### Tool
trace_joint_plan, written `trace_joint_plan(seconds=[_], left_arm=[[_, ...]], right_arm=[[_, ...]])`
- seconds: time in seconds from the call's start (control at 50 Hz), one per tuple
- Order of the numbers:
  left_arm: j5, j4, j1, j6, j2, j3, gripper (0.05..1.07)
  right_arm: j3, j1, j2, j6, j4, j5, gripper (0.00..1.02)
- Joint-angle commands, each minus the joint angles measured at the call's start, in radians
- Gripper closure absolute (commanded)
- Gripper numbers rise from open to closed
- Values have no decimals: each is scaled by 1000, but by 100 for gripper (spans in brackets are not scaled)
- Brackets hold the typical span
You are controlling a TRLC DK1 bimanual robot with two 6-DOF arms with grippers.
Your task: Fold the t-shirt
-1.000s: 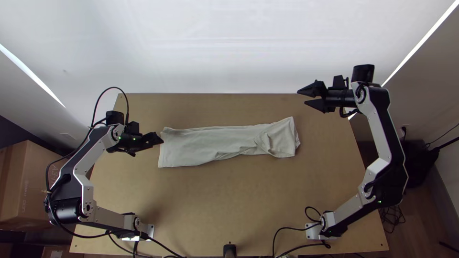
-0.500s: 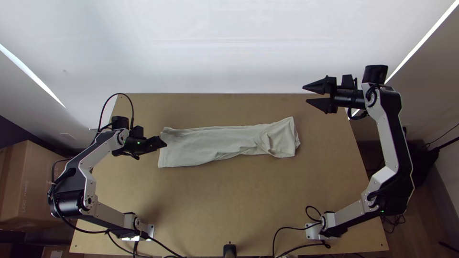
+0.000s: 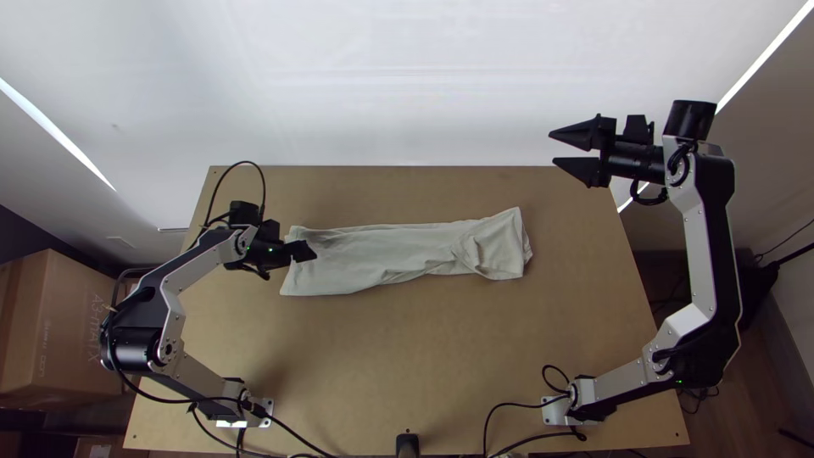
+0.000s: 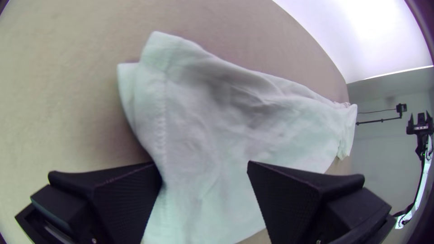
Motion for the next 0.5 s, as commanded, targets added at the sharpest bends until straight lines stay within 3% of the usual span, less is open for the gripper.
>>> trace_joint_plan(seconds=[0.0,0.04,0.08,0.22,0.48], left_arm=[[-27,3,-49,-47,40,13,14],[-45,4,-58,-59,38,17,20],[-54,7,-59,-60,38,17,34],[-65,32,-9,-53,34,2,105],[-54,-8,223,84,5,-32,104]], right_arm=[[47,4,-33,42,15,-12,8],[52,4,-33,43,15,-12,8],[54,4,-35,43,15,-12,8],[38,0,-43,39,15,-12,8],[-18,-5,-63,14,16,-12,8]])
